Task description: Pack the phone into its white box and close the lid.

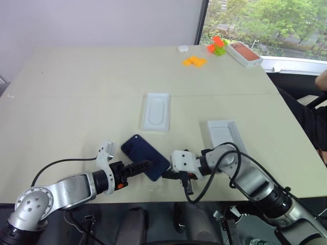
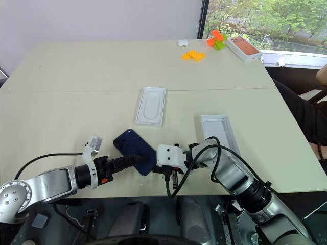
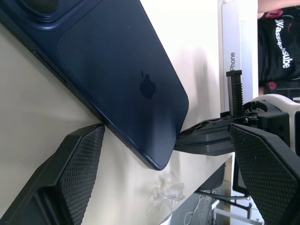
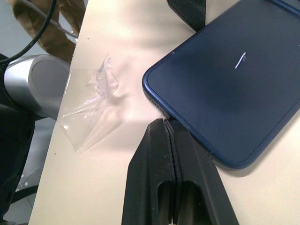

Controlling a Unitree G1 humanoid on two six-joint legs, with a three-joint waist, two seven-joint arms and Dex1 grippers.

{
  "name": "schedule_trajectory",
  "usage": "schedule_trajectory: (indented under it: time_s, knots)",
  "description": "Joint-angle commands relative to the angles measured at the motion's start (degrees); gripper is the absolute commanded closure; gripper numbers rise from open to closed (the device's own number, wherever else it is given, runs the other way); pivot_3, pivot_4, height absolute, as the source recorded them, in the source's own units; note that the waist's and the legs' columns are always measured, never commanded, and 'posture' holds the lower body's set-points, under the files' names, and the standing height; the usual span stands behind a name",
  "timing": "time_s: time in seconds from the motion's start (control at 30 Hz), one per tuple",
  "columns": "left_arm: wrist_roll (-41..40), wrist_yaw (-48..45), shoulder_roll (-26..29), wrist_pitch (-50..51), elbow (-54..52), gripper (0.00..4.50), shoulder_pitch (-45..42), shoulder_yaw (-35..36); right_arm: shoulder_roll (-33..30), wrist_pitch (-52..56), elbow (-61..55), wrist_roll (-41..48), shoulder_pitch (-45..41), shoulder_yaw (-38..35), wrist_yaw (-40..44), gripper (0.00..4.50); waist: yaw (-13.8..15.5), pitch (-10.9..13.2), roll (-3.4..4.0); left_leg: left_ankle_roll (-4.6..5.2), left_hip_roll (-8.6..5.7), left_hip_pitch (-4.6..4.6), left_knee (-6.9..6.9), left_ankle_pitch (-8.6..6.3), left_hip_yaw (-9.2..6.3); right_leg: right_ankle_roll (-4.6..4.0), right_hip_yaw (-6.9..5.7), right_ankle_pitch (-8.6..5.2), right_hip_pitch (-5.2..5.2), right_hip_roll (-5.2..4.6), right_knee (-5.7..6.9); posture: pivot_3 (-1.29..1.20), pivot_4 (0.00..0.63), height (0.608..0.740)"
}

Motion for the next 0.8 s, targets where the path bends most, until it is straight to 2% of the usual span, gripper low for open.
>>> schedule_trajectory:
  time_s: [0.03,0.27,0.47,0.8]
  knots:
    - [0.28,1.64,0.51,-0.35,1.11,0.03,0.88,0.78,-2.85,-0.13,-3.73,1.75,-0.32,-3.84,1.13,4.5,-0.02,0.01,0.01,0.0,0.0,0.0,0.0,0.0,-0.01,0.01,0.0,0.0,-0.01,0.01,0.0,0.0,0.15,0.74]
    - [0.28,3.79,-1.19,-2.44,-1.06,0.03,4.6,2.61,-4.95,-0.98,-1.34,0.3,-2.87,-8.88,-1.79,4.5,-0.27,0.02,-0.01,0.0,0.13,0.01,-0.03,0.0,0.02,0.01,0.0,-0.01,-0.04,0.08,0.0,0.0,0.15,0.74]
    - [0.28,5.59,-2.55,-4.33,-1.5,0.03,5.73,2.38,0.04,-4.52,5.87,-5.03,-5.07,-4.03,-6.23,4.5,-0.18,0.01,-0.01,0.0,0.23,0.03,-0.07,0.0,-0.02,-0.01,-0.03,-0.01,-0.07,0.24,0.0,0.0,0.15,0.74]
    - [0.28,7.16,-4.24,-6.13,-0.5,0.03,5.77,3.08,1.72,-3.51,2.97,-3.28,-3.6,-0.3,-1.21,4.5,-0.1,0.02,0.02,0.0,0.18,0.04,-0.1,0.0,0.01,-0.01,0.0,-0.01,-0.04,0.2,0.0,0.0,0.15,0.74]
